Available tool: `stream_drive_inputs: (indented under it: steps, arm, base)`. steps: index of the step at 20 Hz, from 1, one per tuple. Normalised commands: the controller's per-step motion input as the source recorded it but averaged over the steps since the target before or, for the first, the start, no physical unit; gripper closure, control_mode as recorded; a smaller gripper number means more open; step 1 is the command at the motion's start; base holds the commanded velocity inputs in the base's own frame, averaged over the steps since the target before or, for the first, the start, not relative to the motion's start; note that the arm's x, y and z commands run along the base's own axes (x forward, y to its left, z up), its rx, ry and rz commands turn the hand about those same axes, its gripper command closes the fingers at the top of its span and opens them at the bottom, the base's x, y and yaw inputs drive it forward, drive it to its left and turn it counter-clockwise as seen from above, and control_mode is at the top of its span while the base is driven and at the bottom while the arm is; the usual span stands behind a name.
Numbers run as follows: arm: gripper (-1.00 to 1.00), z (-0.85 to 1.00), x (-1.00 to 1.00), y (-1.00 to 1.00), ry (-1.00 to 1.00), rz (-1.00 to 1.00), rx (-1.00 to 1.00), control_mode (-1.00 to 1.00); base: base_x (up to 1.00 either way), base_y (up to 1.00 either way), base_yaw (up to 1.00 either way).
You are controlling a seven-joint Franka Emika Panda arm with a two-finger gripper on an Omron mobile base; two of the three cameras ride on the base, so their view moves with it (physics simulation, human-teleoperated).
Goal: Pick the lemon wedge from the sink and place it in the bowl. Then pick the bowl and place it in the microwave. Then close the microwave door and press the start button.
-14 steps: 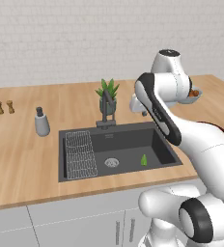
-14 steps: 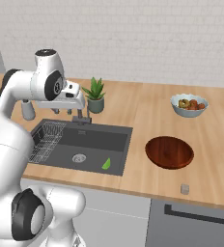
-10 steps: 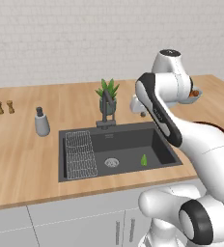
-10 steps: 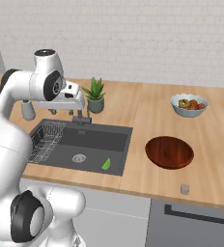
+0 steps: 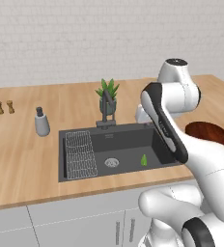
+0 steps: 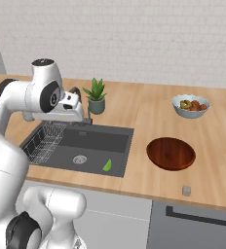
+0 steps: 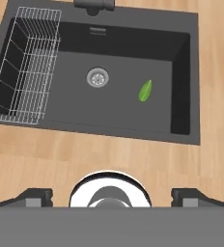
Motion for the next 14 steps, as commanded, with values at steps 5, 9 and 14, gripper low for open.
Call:
stream_drive_inputs:
  steps: [5,9,14]
  arm:
    - [-1.0,-0.51,0.16,-0.43,0.04,0.0,0.0,-1.0]
    - [-1.0,-0.53,0.28,-0.23,0.08,0.0,0.0,-1.0]
    - [-1.0,-0.49,0.3,-0.08,0.04,0.0,0.0,-1.0]
  base:
    - [0.0,0.0,0.0]
    - [0.0,0.0,0.0]
    - [0.0,0.0,0.0]
